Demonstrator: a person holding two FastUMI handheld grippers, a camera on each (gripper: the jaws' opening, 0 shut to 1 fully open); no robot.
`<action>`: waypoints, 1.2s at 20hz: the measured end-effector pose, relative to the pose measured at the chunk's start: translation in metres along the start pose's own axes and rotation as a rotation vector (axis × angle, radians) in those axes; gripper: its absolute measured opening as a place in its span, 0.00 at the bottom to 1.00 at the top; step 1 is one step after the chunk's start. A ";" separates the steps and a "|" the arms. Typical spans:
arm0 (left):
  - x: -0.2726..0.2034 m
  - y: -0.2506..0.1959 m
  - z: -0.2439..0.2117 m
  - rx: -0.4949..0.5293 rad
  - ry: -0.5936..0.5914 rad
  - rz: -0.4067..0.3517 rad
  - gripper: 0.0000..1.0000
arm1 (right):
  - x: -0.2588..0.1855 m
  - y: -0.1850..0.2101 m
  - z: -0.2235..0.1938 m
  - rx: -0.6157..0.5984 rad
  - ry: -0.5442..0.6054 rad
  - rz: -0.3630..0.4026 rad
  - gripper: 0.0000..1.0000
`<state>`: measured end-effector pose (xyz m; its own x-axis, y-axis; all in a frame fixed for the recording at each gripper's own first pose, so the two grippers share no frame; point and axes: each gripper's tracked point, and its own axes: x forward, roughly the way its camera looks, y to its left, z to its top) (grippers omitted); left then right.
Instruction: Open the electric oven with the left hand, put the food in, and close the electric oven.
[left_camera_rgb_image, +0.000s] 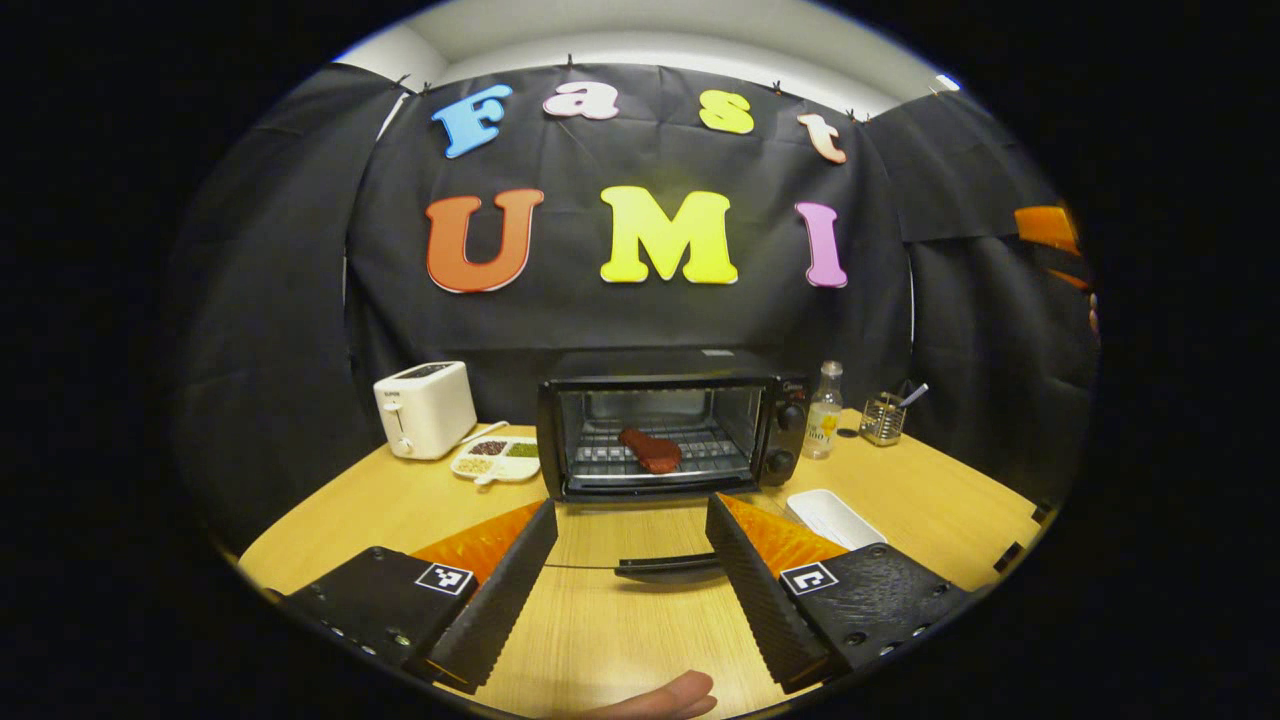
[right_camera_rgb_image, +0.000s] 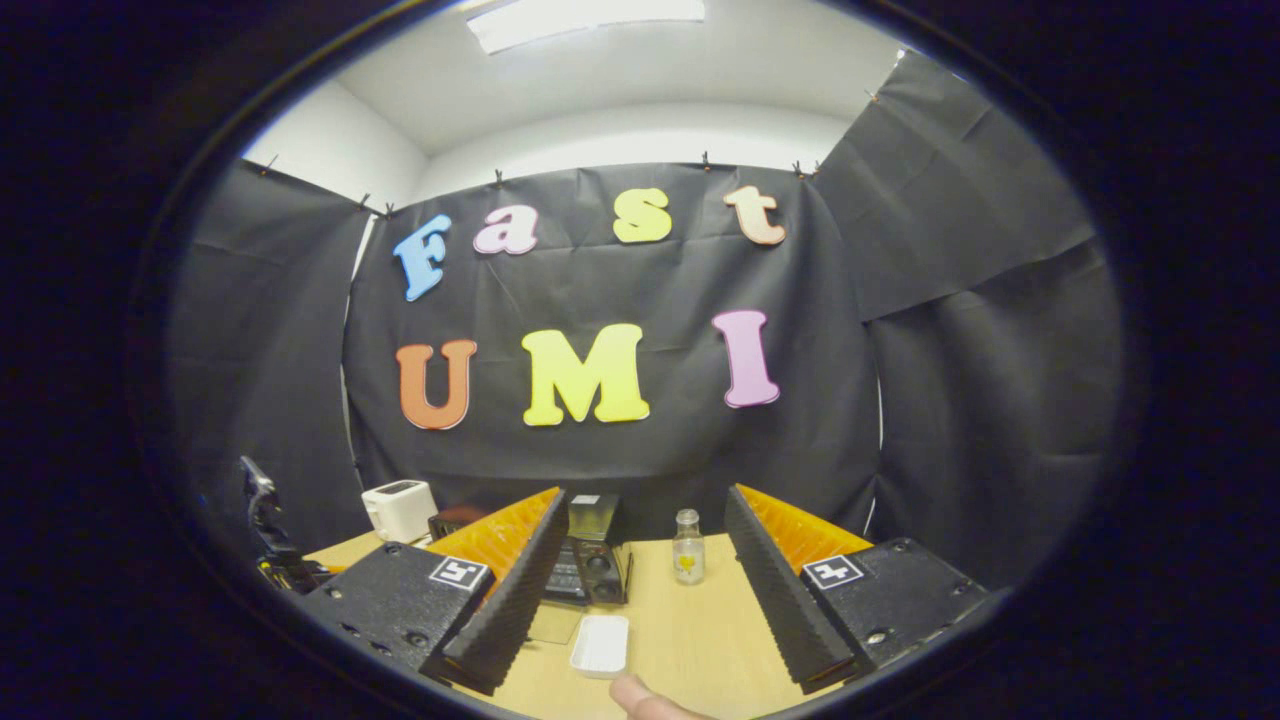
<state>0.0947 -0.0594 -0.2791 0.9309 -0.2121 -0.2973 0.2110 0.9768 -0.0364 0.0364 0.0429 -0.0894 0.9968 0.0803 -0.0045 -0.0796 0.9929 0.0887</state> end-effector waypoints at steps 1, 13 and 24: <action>0.007 -0.007 -0.010 0.003 0.021 -0.010 0.96 | -0.002 -0.004 0.003 -0.003 -0.010 -0.001 0.99; 0.070 -0.055 -0.107 0.001 0.250 -0.043 0.96 | -0.005 -0.030 -0.017 0.036 -0.008 0.017 0.99; 0.069 -0.055 -0.109 0.030 0.295 -0.015 0.94 | -0.003 -0.043 -0.036 0.041 0.039 0.008 0.96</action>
<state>0.1153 -0.1249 -0.4013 0.8018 -0.2049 -0.5613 0.2370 0.9714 -0.0160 0.0360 0.0036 -0.1294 0.9948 0.0926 -0.0419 -0.0865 0.9877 0.1299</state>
